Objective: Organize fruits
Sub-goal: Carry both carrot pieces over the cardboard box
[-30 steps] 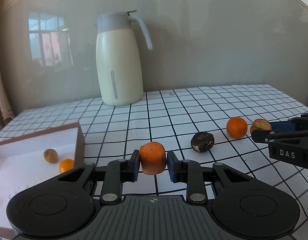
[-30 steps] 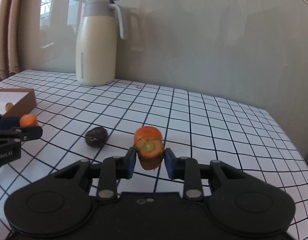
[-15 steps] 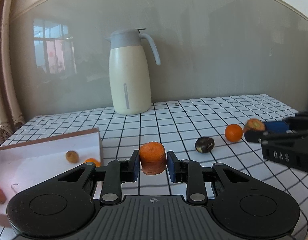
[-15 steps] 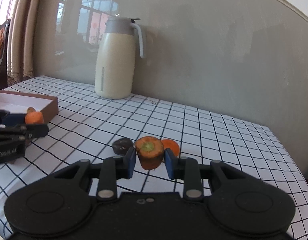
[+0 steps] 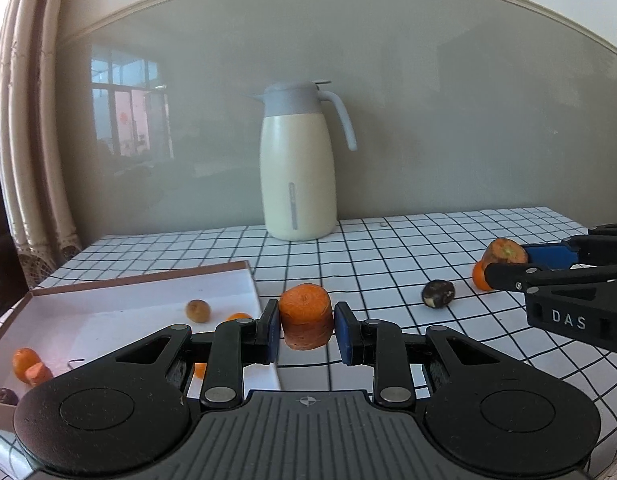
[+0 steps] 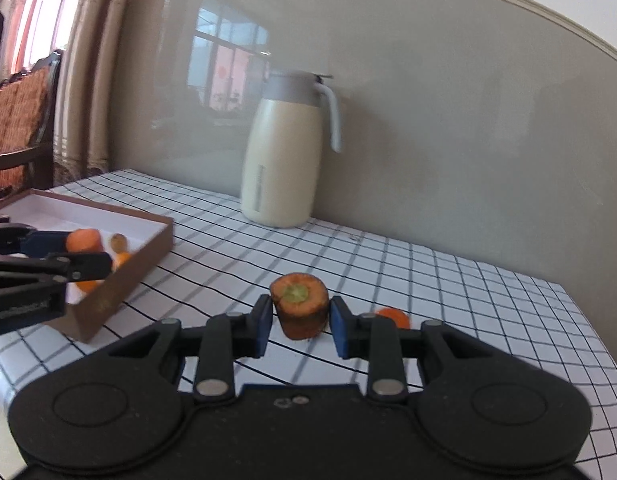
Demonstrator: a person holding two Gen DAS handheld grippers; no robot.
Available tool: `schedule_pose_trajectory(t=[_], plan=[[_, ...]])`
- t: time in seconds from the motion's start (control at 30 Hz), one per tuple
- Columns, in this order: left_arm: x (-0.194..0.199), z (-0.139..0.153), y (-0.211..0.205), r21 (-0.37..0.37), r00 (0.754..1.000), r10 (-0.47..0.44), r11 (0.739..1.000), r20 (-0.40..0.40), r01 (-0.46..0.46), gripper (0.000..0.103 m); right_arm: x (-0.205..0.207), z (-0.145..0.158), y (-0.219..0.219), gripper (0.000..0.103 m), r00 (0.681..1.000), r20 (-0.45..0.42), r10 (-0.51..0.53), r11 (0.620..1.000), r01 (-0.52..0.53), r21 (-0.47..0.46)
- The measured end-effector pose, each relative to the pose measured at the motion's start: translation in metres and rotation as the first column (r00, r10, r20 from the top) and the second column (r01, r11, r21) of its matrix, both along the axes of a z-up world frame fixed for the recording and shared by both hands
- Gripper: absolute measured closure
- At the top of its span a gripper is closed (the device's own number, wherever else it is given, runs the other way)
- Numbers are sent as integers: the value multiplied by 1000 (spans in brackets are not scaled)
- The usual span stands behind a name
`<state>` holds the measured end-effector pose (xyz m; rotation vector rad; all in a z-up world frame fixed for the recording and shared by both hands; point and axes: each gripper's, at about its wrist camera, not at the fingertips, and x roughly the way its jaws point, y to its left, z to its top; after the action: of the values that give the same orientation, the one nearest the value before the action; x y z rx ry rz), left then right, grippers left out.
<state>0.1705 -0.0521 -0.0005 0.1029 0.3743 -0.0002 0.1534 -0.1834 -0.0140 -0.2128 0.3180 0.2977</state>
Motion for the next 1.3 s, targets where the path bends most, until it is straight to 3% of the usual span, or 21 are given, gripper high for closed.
schedule_pose_trajectory(t=[0.9,1.3], plan=[[-37,12,97,1,979,191,982,77,-191,74,-22,14,109,81,967,69,244,970,-244,-6],[-27,14,156,-23,940,328,945,97,-327,74,3,17,150,81,955,69,287,958,-288,4]])
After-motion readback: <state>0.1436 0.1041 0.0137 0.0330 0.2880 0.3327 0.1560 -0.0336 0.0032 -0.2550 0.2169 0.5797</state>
